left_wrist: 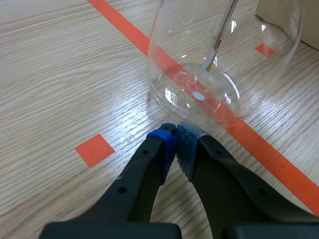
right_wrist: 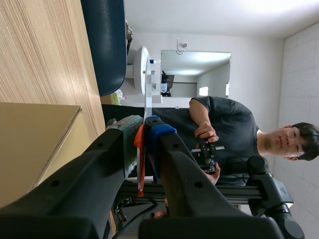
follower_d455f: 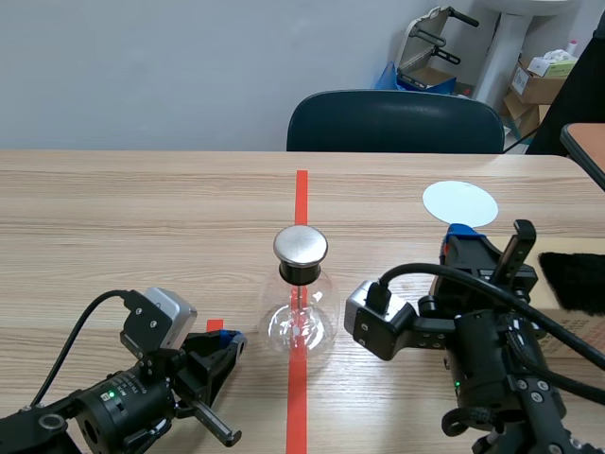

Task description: Do the electroscope experiment

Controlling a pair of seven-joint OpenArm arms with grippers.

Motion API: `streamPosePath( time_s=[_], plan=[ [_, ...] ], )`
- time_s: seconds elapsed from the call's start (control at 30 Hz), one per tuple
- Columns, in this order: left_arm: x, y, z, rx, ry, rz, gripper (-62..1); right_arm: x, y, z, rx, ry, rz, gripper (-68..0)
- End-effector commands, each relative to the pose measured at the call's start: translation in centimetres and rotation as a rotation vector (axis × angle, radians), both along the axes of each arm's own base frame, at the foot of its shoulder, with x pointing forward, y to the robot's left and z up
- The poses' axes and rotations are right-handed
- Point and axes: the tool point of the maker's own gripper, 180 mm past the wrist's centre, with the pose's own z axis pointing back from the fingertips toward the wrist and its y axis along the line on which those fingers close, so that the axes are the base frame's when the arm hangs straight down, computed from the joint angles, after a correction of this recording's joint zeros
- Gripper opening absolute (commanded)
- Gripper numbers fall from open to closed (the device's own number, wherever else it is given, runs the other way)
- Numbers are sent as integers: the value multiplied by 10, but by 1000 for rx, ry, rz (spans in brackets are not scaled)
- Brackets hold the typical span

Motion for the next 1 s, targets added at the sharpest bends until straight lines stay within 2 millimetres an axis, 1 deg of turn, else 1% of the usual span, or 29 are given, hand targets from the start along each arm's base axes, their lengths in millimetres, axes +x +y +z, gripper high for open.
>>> streamPosePath(
  time_s=[0.0,0.1,0.2,0.53,0.97],
  plan=[
    [5,-2,8,-24,-25,5,-580,4,-1,12,4,-42,-4,-667],
    [5,-2,8,-24,-25,5,-580,4,1,12,4,-41,6,-667],
    [5,-2,8,-24,-26,5,-580,3,8,12,2,-41,46,-667],
    [5,-2,8,-24,-25,5,-580,-7,57,10,-12,-33,323,-667],
    [5,-3,8,-24,-27,5,-580,-31,102,8,-25,-29,610,-667]
  ],
)
